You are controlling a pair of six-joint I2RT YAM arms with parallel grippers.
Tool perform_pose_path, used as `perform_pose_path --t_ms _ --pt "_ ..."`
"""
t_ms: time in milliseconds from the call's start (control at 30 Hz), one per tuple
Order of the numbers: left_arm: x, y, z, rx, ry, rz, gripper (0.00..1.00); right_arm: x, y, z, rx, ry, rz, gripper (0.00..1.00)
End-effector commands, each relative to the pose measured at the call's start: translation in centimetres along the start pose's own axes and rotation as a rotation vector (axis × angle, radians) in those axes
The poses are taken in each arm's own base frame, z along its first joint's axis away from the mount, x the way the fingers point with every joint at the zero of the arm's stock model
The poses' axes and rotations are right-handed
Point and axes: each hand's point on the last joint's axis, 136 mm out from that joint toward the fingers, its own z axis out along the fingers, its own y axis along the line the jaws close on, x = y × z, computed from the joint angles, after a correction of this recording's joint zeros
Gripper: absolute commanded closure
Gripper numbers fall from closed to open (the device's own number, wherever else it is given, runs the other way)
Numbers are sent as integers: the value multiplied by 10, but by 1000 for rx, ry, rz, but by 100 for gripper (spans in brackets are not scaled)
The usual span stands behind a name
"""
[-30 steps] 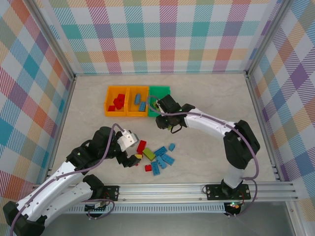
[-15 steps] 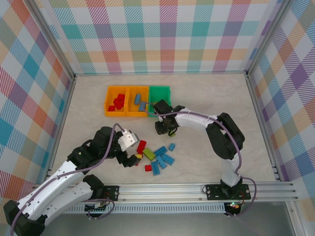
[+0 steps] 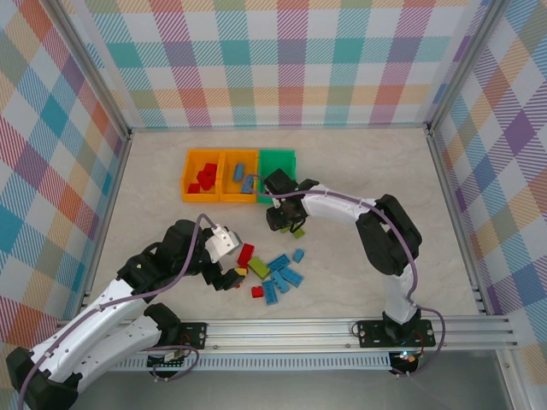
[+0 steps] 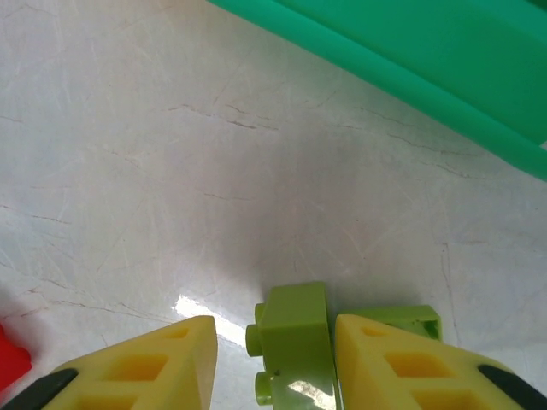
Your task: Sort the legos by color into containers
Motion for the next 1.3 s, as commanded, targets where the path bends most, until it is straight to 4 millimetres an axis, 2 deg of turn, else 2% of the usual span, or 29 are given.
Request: perform_pose_path --t_ms 0,233,333,433,533,633,767,900,1000,1067,1133,1267 --pt "2 -2 2 4 0 25 1 1 0 7 -1 34 -6 64" --pt "4 -2 1 1 1 25 0 7 -4 20 28 78 0 66" --pt "5 -2 1 -1 4 26 0 7 -4 16 26 69 8 71" --pt "5 -2 1 0 4 29 0 0 -1 1 5 32 15 76" --pt "5 -2 1 -4 6 37 0 -18 6 -26 -31 -57 24 78" --pt "6 1 0 -22 4 49 0 -47 9 -56 -47 -183 29 78" --pt "6 3 -3 -44 -21 68 0 -93 -2 -79 -20 -327 40 78" --pt "8 4 -5 -58 -35 76 0 -130 -20 -73 8 -391 66 78" --pt "9 5 -5 -66 -32 75 0 -148 -26 -62 24 -392 65 75" --pt "9 6 -5 -70 -32 76 0 -158 -29 -60 45 -400 54 71" --pt "9 6 -5 -72 -34 75 0 -166 -30 -61 60 -404 46 61" --pt "6 6 -5 -69 -39 53 0 -170 -31 -73 71 -395 31 59"
